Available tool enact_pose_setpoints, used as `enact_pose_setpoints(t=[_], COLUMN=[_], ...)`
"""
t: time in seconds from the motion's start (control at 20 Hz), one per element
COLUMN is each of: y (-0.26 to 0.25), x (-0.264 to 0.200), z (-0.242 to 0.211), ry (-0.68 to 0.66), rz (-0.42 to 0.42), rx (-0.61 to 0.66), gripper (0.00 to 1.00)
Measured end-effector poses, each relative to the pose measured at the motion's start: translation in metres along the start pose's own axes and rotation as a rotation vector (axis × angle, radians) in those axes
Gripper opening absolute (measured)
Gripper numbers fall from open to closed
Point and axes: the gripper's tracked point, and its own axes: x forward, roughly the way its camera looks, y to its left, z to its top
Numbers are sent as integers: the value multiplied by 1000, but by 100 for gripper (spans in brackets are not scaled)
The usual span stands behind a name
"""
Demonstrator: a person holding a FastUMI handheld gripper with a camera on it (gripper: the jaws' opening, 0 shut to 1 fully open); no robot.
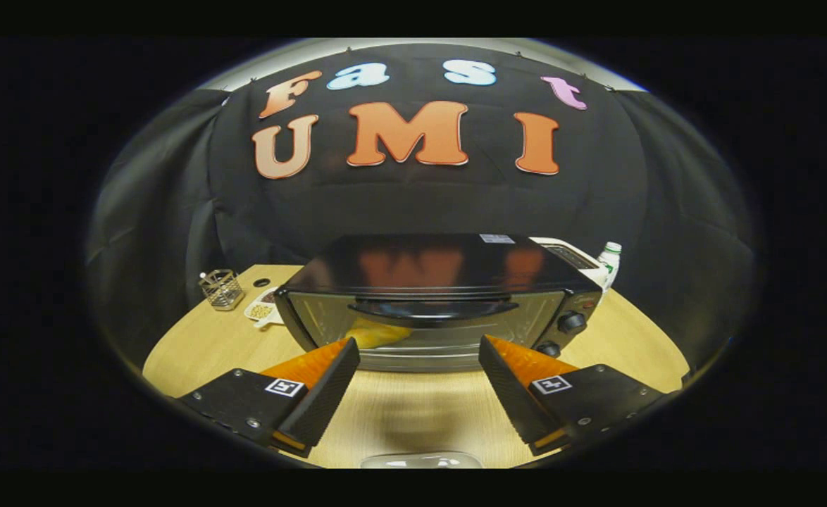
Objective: Open the toaster oven, put the food inside, and close the toaster oven door.
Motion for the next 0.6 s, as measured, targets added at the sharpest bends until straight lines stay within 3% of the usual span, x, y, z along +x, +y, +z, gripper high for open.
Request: enact_pose_setpoints(t=[0.3,0.6], y=[5,9], x=[-9,-52], z=[51,124], ry=[-62,-157], rz=[8,16], rx=[-14,-22], gripper=[100,100])
